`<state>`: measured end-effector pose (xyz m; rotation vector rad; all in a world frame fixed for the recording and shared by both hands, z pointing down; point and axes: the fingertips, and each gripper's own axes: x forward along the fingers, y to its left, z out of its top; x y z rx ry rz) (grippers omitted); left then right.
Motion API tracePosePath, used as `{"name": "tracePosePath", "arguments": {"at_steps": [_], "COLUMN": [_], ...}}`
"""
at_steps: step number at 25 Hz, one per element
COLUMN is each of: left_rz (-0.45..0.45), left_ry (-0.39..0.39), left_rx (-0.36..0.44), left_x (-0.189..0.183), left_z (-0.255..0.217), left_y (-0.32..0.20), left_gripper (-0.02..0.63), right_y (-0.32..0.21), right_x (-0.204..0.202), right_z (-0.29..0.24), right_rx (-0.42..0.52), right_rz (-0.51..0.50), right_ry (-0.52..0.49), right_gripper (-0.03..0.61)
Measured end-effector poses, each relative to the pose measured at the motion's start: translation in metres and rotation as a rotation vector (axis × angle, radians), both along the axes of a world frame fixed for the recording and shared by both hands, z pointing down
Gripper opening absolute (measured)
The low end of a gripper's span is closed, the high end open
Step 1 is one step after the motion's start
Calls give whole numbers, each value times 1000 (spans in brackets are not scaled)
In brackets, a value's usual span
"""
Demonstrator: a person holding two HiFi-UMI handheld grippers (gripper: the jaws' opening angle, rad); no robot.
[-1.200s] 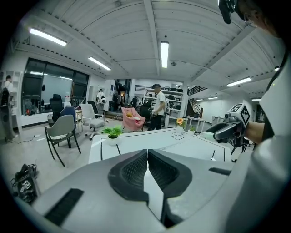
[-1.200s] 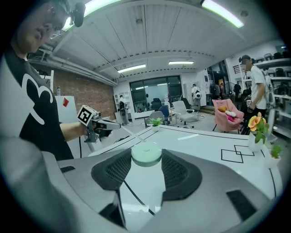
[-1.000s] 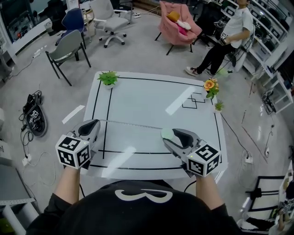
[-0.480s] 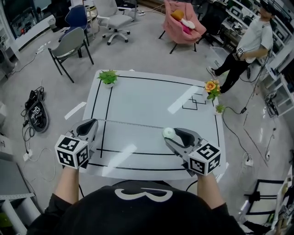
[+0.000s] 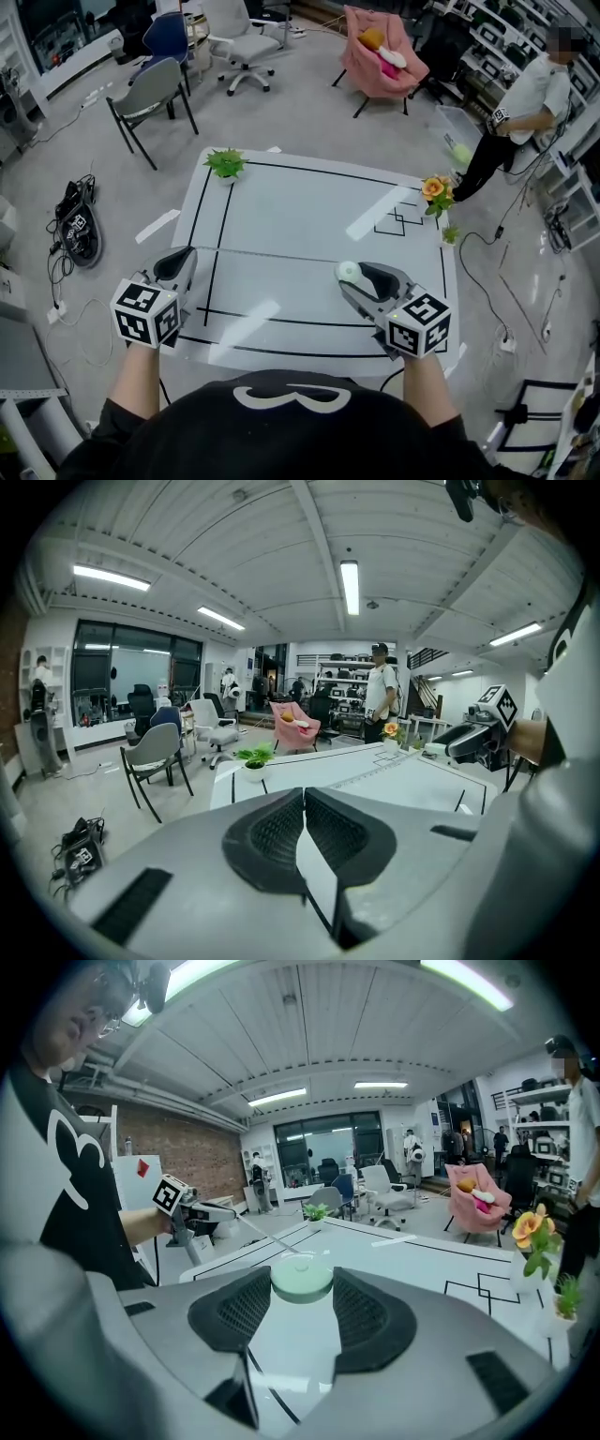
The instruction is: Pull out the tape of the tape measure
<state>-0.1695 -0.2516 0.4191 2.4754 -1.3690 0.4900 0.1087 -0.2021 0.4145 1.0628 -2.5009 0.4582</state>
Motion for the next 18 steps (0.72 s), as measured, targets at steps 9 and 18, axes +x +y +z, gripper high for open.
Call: {"name": "tracePosePath", "arguments": {"at_steps": [9,18], "left_rz": [-4,-3], "left_ry": [9,-17], "left_rx": [-10,-96], "left_x": [9,20], "left_z": [-2,33], "left_y": [7,6], "left_gripper": [12,12], "right_y": [-7,-16], "right_x": [-6,4], "right_z": [2,33], "right_rx": [-9,-79], "right_rz": [-32,-12], "right_ry": [11,14], "right_gripper": [213,213]}}
